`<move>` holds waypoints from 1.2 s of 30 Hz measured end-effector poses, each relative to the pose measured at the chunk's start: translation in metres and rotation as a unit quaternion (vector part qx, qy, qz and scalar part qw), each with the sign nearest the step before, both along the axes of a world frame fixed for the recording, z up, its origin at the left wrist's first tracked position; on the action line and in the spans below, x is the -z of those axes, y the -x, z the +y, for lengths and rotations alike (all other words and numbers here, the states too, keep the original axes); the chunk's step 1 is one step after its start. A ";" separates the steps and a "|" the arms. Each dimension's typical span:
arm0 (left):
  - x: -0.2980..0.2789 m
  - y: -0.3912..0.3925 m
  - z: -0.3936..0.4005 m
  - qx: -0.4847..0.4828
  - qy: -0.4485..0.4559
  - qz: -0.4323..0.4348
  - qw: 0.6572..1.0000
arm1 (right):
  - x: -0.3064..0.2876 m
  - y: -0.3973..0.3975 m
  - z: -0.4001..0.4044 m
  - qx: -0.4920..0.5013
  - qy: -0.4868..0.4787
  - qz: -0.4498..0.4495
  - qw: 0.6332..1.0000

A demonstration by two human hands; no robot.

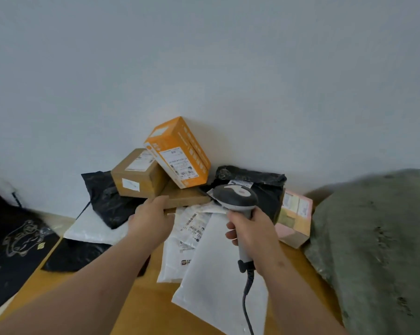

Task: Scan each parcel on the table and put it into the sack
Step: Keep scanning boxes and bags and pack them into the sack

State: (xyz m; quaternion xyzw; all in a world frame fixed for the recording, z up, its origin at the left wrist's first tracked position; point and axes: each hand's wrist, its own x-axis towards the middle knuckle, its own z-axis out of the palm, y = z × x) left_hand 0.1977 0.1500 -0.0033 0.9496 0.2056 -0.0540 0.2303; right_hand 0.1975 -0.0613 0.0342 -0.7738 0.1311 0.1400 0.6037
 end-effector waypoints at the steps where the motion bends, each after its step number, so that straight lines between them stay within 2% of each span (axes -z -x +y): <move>1: -0.004 -0.008 0.005 -0.013 0.000 -0.004 1.000 | -0.003 -0.011 0.005 -0.009 -0.002 -0.006 1.000; 9: -0.026 -0.079 0.050 -0.068 -0.015 -0.022 0.997 | -0.007 -0.084 0.055 -0.053 -0.008 -0.019 0.998; 16: -0.028 -0.154 0.091 -0.021 -0.006 -0.068 0.997 | -0.006 -0.138 0.105 0.009 -0.018 -0.046 0.999; 19: -0.024 -0.177 0.102 -0.039 0.093 -0.068 0.993 | -0.004 -0.151 0.128 0.017 -0.010 -0.082 0.996; 22: -0.020 -0.188 0.106 -0.086 0.243 -0.080 0.963 | -0.002 -0.159 0.145 0.016 -0.024 -0.093 0.995; 26: -0.020 -0.187 0.106 -0.069 0.280 -0.085 0.954 | 0.003 -0.167 0.164 0.019 -0.044 -0.092 0.995; 31: -0.023 -0.185 0.106 -0.074 0.271 -0.087 0.956 | 0.006 -0.161 0.167 0.046 -0.068 -0.097 0.992; 36: -0.038 -0.161 0.093 0.011 0.138 -0.070 0.988 | 0.004 -0.141 0.154 0.083 -0.098 -0.119 0.984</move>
